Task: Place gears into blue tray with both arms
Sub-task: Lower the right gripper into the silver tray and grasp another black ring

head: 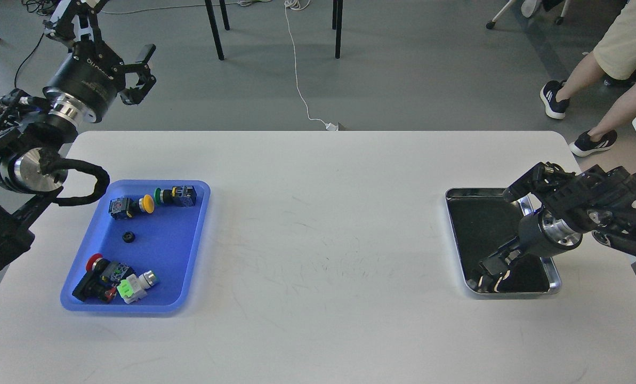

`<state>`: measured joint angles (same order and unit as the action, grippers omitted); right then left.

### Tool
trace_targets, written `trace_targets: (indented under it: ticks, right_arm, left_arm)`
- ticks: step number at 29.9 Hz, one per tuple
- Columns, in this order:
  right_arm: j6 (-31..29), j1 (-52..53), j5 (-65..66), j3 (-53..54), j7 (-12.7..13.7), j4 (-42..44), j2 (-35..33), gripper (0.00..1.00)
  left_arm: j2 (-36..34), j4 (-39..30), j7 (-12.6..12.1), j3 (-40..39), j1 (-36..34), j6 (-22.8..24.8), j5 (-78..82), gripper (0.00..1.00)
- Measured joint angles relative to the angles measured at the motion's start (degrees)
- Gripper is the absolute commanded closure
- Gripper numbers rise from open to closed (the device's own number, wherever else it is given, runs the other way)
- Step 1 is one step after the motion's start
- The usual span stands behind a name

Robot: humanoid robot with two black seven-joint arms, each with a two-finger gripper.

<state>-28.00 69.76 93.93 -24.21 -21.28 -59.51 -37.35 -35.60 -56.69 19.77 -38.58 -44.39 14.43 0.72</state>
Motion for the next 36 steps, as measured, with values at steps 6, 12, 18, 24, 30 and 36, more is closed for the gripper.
trace_targets:
  ticks: [6,12,18,24,30,36]
  right_arm:
    - [0.0,-1.2,0.0,0.4,0.1,1.4,0.9,0.57]
    - [0.0,-1.3,0.0,0.1,0.0,2.2,2.4,0.72]
    - [0.0,-1.1,0.0,0.1,-0.1,2.4,2.5,0.85]
    - [0.0,-0.2,0.2,0.0,-0.1,2.1,2.2,0.85]
    - [0.0,4.8,0.2,0.0,-0.1,-1.6,1.3,0.84]
    - [0.0,9.7,-0.6,0.5,-0.1,-4.5,3.9,0.84]
  left_arm:
    - [-0.3,0.0,0.0,0.0,0.0,-0.1,0.0,0.02]
    - [-0.4,0.0,0.0,0.1,0.0,-0.1,0.0,0.02]
    - [-0.4,0.0,0.0,0.1,0.0,-0.1,0.0,0.02]
    - [-0.5,0.0,0.0,0.1,0.0,-0.1,0.1,0.02]
    - [-0.7,0.0,0.0,0.1,0.0,-0.1,0.2,0.02]
    - [-0.7,0.0,0.0,0.2,0.0,-0.1,0.2,0.02]
